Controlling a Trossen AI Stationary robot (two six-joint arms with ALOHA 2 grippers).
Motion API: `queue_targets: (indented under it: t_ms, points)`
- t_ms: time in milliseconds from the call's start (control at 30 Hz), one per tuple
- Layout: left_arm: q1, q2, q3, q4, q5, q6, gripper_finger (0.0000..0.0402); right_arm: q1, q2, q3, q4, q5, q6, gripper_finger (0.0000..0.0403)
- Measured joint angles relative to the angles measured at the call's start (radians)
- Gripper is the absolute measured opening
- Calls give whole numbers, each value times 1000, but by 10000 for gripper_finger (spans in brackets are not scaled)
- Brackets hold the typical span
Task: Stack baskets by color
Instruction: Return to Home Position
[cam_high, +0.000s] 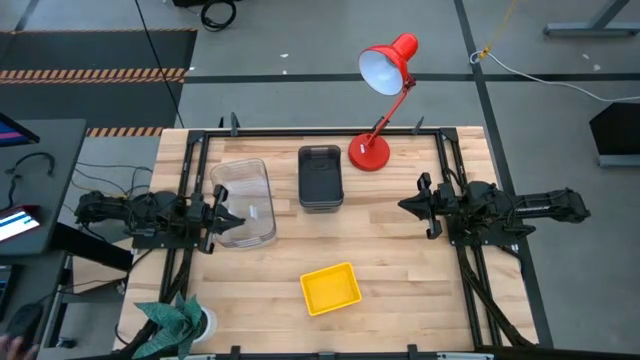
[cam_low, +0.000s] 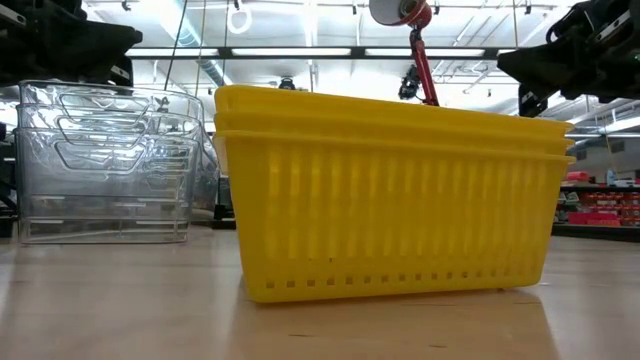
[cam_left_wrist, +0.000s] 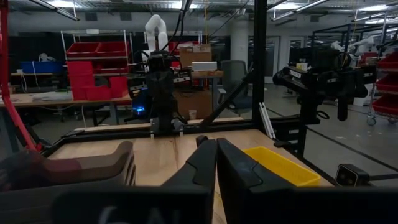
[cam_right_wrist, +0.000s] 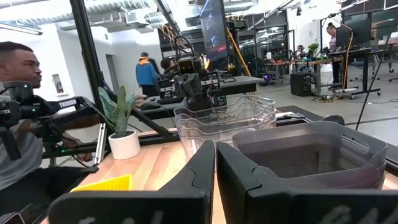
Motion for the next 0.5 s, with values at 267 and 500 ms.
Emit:
queue_targets:
  t_ms: [267,500]
  points:
    - [0,0,0,0,0,0,29,0,0,0,0,0,0,21]
    - [0,0,0,0,0,0,20,0,0,0,0,0,0,20]
